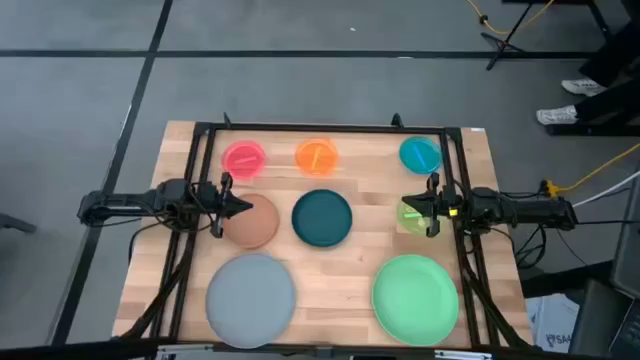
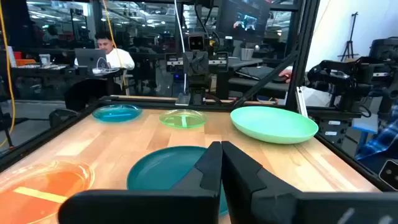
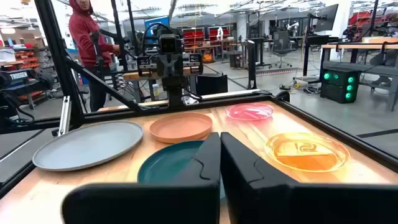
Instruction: Stack plastic plates
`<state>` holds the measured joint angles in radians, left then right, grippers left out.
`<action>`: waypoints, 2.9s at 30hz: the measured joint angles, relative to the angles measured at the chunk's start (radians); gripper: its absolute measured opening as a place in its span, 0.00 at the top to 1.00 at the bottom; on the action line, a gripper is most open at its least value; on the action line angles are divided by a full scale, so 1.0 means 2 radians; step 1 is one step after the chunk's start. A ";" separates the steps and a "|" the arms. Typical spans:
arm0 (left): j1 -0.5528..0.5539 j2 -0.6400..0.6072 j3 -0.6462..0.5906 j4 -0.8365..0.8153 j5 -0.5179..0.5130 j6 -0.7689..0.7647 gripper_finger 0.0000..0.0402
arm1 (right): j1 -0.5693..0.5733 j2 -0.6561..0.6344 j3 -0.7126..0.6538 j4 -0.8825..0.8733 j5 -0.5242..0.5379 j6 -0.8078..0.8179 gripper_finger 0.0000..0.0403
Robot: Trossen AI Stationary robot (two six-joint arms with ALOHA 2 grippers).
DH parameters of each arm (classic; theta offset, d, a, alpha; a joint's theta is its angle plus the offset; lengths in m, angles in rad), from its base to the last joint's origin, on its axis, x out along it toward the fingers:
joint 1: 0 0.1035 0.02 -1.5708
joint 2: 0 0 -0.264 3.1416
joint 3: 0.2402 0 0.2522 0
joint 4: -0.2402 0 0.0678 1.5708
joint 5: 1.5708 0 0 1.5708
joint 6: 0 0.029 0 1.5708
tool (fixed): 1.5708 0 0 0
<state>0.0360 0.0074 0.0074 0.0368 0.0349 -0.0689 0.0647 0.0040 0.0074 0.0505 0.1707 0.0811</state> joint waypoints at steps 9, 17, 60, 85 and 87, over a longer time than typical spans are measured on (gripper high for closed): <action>0.000 0.000 0.000 0.000 0.000 0.000 0.99 | 0.000 0.000 0.000 0.000 0.000 0.000 1.00; 0.000 0.000 0.000 0.000 0.000 0.000 0.99 | 0.000 0.000 0.000 0.000 0.000 0.000 1.00; 0.000 0.000 0.000 0.005 -0.130 0.026 0.99 | 0.000 0.000 0.000 0.000 0.000 0.000 1.00; 0.000 0.003 0.000 0.066 -0.020 -0.067 0.99 | 0.000 0.000 0.000 0.014 0.018 -0.005 1.00; 0.000 0.003 0.000 0.076 -0.020 -0.069 0.99 | 0.000 0.000 0.000 0.017 0.026 -0.004 1.00</action>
<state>0.0353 0.0132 0.0072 0.1887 -0.0044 -0.2067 0.0647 0.0044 0.0074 0.0844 0.2233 0.0725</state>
